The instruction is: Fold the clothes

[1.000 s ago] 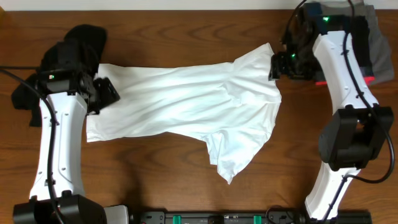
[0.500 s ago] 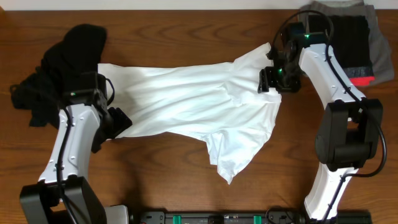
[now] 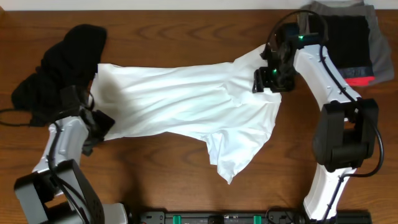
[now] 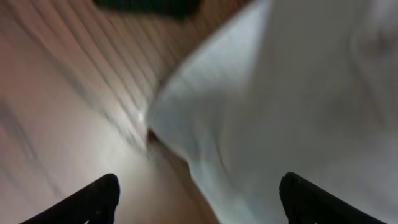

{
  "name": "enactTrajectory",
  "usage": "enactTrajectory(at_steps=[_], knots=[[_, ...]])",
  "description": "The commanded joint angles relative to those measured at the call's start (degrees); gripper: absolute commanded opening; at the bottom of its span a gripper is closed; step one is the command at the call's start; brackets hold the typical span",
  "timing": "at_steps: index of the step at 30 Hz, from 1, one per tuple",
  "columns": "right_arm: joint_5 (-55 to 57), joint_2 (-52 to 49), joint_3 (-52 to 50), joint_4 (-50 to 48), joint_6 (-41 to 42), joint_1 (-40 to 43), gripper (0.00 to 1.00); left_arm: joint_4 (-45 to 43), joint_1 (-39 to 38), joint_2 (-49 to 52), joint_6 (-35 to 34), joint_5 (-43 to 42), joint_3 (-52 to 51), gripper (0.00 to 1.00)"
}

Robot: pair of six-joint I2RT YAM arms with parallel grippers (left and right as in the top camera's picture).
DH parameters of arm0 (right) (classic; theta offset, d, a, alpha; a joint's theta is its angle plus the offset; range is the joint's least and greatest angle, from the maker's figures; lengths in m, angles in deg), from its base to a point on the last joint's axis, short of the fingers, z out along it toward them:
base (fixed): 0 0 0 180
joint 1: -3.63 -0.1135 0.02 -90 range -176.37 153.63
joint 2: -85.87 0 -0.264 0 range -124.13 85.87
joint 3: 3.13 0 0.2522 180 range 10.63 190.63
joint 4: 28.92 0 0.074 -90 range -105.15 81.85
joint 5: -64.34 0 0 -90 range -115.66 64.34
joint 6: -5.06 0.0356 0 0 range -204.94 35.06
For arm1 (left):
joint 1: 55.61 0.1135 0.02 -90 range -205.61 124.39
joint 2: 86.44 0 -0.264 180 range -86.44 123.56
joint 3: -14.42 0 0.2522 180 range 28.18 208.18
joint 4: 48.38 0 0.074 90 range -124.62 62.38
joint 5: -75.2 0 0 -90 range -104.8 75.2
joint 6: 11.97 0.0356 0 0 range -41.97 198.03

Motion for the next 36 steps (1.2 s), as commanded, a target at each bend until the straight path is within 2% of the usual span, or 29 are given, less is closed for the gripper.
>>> enactTrajectory(at_steps=[1, 9, 11, 13, 16, 20, 23, 32, 36], knots=[[-0.4, 1.2, -0.3, -0.2, -1.1, -0.8, 0.67, -2.1, 1.7, 2.0, -0.6, -2.4, -0.2, 0.77], [0.0, 1.2, -0.3, -0.2, -1.1, -0.8, 0.67, -4.8, 1.8, 8.5, -1.4, -3.2, -0.2, 0.59], [0.0, 1.2, -0.3, -0.3, -1.1, -0.9, 0.67, -4.5, 1.8, 10.3, -1.4, -3.9, -0.2, 0.50], [0.0, 1.2, -0.3, -0.3, -1.1, -0.9, 0.67, -4.4, 1.8, 11.3, -1.4, -3.8, -0.2, 0.36], [0.0, 1.2, -0.3, -0.2, -1.1, -0.8, 0.66, -4.4, 1.8, 12.0, -1.4, -3.8, -0.2, 0.24], [-0.1, 1.2, -0.3, 0.9, -1.1, -0.9, 0.60, -4.6, 1.8, 12.0, -1.4, -3.8, -0.2, 0.06], [-0.6, 1.2, -0.3, 2.6, -1.1, -1.0, 0.46, -4.2, 1.8, 11.9, -1.0, -3.8, -0.2, 0.06], [-3.2, 5.0, -0.3, 9.3, -2.3, -5.4, 0.47, -4.4, 1.8, 11.5, 0.1, -3.8, -0.2, 0.06], [-2.9, 6.5, -0.5, 15.6, -0.4, -8.6, 0.47, -5.5, 1.8, 11.5, 0.1, -3.8, -0.2, 0.06]])
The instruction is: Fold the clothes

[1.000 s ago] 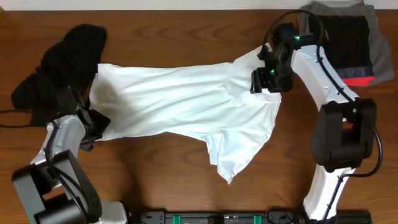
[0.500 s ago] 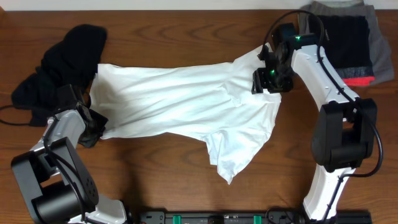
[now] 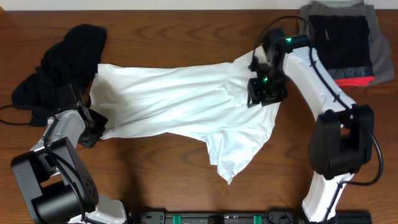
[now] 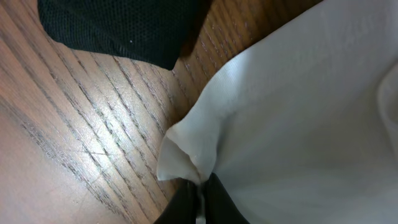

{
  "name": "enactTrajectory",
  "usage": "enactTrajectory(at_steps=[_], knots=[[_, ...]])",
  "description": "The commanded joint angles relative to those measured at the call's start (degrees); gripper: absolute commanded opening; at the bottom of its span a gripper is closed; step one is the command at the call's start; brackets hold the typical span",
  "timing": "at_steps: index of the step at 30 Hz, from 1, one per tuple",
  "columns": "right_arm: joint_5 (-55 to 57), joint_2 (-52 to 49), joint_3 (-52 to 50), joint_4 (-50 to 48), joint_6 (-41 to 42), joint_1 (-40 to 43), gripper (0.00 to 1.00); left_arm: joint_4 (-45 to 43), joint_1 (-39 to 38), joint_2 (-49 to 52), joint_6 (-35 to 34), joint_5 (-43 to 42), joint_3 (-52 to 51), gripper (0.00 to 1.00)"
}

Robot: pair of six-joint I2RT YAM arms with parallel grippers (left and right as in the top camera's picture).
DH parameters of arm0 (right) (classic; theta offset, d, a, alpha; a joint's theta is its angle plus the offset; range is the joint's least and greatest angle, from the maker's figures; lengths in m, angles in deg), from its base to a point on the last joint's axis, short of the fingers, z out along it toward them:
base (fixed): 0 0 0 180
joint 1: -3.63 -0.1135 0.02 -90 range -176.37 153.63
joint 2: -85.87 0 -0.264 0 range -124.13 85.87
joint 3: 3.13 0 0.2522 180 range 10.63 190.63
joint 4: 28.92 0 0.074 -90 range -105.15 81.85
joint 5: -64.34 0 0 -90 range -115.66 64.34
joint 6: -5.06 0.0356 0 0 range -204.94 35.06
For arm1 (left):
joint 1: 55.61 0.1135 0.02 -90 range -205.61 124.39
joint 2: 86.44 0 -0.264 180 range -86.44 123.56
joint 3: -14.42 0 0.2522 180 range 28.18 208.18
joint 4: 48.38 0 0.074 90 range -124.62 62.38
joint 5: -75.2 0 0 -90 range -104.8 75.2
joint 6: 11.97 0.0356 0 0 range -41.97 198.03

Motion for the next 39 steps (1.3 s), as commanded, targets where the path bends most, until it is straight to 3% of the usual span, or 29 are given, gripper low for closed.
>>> enactTrajectory(at_steps=[1, 5, 12, 23, 26, 29, 39], knots=[[-0.3, 2.9, -0.6, 3.3, 1.8, -2.9, 0.46, -0.7, 0.1, 3.3, 1.0, -2.1, -2.0, 0.06], [4.8, 5.5, -5.3, 4.1, 10.2, -6.0, 0.45, -1.8, 0.1, 3.3, 1.0, -2.1, -2.0, 0.06], [6.7, 12.3, -18.4, -3.3, 21.8, -9.7, 0.44, -3.1, 0.1, 3.3, 3.6, -1.6, -2.0, 0.06], [19.8, 14.1, -29.7, -18.0, 29.3, -11.6, 0.49, -3.9, 0.1, 3.3, 3.6, -1.9, -2.0, 0.06], [16.9, 14.1, -31.6, -19.1, 29.3, -11.3, 0.35, -4.0, 0.1, 3.3, 3.9, -1.9, -2.0, 0.06], [13.3, 14.1, -32.4, -18.5, 29.3, -12.5, 0.32, -3.9, 0.1, 3.3, 4.0, -1.9, -2.0, 0.06], [9.4, 14.1, -36.0, -18.1, 33.3, -22.4, 0.47, -3.9, 0.1, 3.3, 4.9, -1.9, -2.0, 0.06]])
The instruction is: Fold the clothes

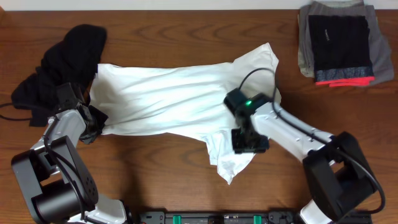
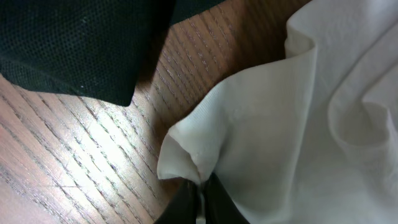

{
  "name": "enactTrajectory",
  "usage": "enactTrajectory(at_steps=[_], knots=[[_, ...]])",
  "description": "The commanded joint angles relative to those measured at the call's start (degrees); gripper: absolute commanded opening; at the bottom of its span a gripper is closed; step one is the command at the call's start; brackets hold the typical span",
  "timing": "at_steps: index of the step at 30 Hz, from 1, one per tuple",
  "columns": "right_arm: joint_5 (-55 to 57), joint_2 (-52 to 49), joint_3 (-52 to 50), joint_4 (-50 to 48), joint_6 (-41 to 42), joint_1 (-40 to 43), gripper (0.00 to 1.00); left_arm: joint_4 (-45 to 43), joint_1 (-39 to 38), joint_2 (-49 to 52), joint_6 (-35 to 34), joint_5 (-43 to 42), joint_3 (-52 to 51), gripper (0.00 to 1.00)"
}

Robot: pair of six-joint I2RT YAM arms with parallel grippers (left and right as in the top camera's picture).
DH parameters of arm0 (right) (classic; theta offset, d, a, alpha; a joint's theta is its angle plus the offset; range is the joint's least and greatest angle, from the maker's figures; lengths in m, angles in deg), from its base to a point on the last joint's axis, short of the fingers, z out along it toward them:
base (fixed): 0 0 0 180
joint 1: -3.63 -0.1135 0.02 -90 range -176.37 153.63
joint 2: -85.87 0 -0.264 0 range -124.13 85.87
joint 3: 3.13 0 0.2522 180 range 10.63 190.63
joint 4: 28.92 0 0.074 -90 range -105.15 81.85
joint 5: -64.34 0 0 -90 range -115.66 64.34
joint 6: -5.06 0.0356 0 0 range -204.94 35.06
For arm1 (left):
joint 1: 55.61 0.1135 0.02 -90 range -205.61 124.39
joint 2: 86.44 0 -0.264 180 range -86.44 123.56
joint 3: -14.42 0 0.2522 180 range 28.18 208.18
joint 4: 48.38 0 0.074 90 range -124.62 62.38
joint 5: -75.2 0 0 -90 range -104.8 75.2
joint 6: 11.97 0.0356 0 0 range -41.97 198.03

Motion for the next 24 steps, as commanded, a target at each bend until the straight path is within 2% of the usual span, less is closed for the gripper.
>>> enactTrajectory(at_steps=[1, 6, 11, 17, 19, 24], knots=[[-1.1, 1.0, -1.9, 0.1, 3.2, -2.5, 0.47, 0.3, 0.1, 2.9, 1.6, -0.8, -2.0, 0.06], [-1.1, 1.0, -4.0, -1.4, 3.6, -3.1, 0.49, 0.3, 0.1, 2.9, 1.6, -0.8, -2.0, 0.06], [-1.1, 1.0, -6.2, -7.0, 3.6, -3.1, 0.52, 0.3, 0.1, 2.9, 1.6, -0.8, -2.0, 0.06], [-1.4, 1.0, -10.0, -9.8, 4.7, -3.0, 0.51, 0.3, 0.1, 2.9, 1.6, -0.8, -2.0, 0.06], [-1.4, 1.0, -11.0, -9.8, 5.3, -3.1, 0.48, 0.3, 0.1, 2.9, 1.6, -0.8, -2.0, 0.06], [-2.4, 1.0, -11.5, -9.7, 6.6, -3.0, 0.31, 0.3, 0.1, 2.9, 1.6, -0.8, -2.0, 0.06]])
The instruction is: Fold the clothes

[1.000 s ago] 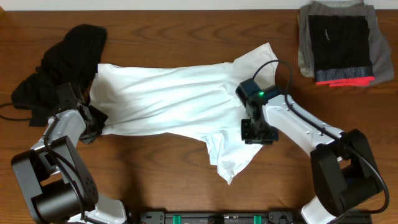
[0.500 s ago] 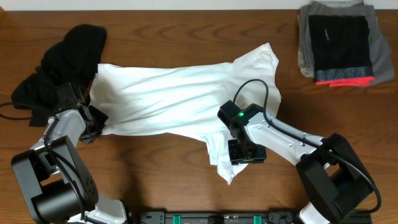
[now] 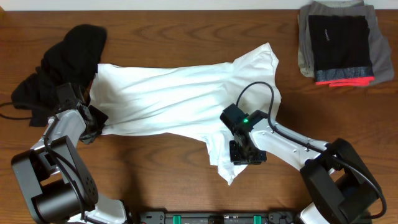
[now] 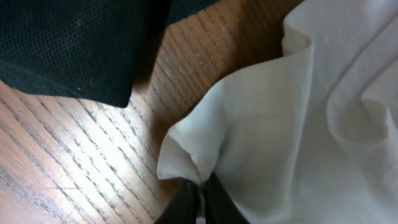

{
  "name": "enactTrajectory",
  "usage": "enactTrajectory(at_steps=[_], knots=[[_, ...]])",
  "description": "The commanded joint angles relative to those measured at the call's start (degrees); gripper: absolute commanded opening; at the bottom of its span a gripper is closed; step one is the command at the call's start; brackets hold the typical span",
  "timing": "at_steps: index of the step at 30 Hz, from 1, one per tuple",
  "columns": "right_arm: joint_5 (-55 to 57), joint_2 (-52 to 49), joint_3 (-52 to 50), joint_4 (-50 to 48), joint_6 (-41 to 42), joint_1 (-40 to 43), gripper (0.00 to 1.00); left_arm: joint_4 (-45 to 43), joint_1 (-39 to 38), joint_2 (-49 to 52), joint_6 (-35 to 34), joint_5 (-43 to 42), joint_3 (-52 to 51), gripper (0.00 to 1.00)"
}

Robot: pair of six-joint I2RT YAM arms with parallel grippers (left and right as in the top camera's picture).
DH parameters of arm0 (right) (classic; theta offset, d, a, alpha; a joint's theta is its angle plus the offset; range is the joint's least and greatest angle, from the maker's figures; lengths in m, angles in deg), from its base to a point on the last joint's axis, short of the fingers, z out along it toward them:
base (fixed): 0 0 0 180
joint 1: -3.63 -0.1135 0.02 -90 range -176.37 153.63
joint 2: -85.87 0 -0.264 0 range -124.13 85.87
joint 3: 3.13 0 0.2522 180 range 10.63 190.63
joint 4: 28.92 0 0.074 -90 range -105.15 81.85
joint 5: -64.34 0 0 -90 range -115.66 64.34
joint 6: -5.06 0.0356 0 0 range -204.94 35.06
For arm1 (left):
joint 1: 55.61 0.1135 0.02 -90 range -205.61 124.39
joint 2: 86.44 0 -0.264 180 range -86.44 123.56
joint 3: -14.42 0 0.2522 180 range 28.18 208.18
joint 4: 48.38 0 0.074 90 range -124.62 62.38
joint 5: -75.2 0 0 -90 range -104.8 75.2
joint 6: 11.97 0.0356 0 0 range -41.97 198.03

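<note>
A white shirt [image 3: 180, 99] lies spread and wrinkled across the table, with a loose flap [image 3: 231, 169] hanging toward the front edge. My left gripper [image 3: 98, 123] is shut on the shirt's left corner [image 4: 186, 155]; in the left wrist view its dark fingers [image 4: 186, 202] pinch the folded edge just above the wood. My right gripper [image 3: 244, 154] sits over the front flap. The overhead view does not show how its jaws stand.
A heap of black clothes [image 3: 62, 65] lies at the back left, touching the shirt's left end; black fabric [image 4: 68, 43] also fills the left wrist view's top. A folded grey, black and red stack [image 3: 339, 40] sits at the back right. Bare wood table [image 3: 149, 174] runs along the front.
My right gripper has shifted a little toward the front edge along the shirt's flap. The left gripper keeps its hold on the left corner, unmoved.
First my left gripper stood open at the shirt's left corner, with the right gripper at the back right corner. Then the left was shut on its corner. Later the right arm had left the back corner lying flat and was over the front flap, where it remains.
</note>
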Motion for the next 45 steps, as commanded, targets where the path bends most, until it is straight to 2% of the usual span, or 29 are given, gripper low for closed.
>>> enactTrajectory(at_steps=[1, 6, 9, 14, 20, 28, 42, 45], knots=[[-2.0, -1.5, -2.4, -0.1, 2.1, -0.3, 0.28, 0.4, 0.1, 2.9, 0.6, -0.8, -2.0, 0.06], [-2.1, -1.5, -2.4, -0.2, 2.4, 0.2, 0.16, 0.4, 0.1, 2.9, 0.6, -0.7, -2.0, 0.06], [-1.5, -1.5, -2.1, -0.1, 2.3, 1.4, 0.01, 0.3, 0.1, 2.9, 0.7, -0.7, -2.0, 0.06], [-0.9, -0.9, 0.8, 2.2, -0.5, 5.5, 0.01, 0.6, 0.1, 1.3, 4.1, -0.7, -1.7, 0.06], [-0.2, 2.6, 4.9, 4.8, -6.4, 12.6, 0.01, 1.6, 0.1, -6.3, 4.3, 0.7, -1.7, 0.06], [-1.3, 6.8, 8.0, 7.9, -13.2, 20.2, 0.01, 9.0, 0.1, -14.5, 4.7, 2.5, -1.7, 0.06], [-0.4, 13.1, 9.0, 11.7, -14.7, 22.3, 0.01, 18.5, 0.1, -24.0, 5.7, 2.5, -1.7, 0.06], [1.3, 14.7, 9.0, 9.2, -14.7, 22.9, 0.05, 19.6, 0.1, -26.7, 5.8, 2.5, -1.7, 0.06]])
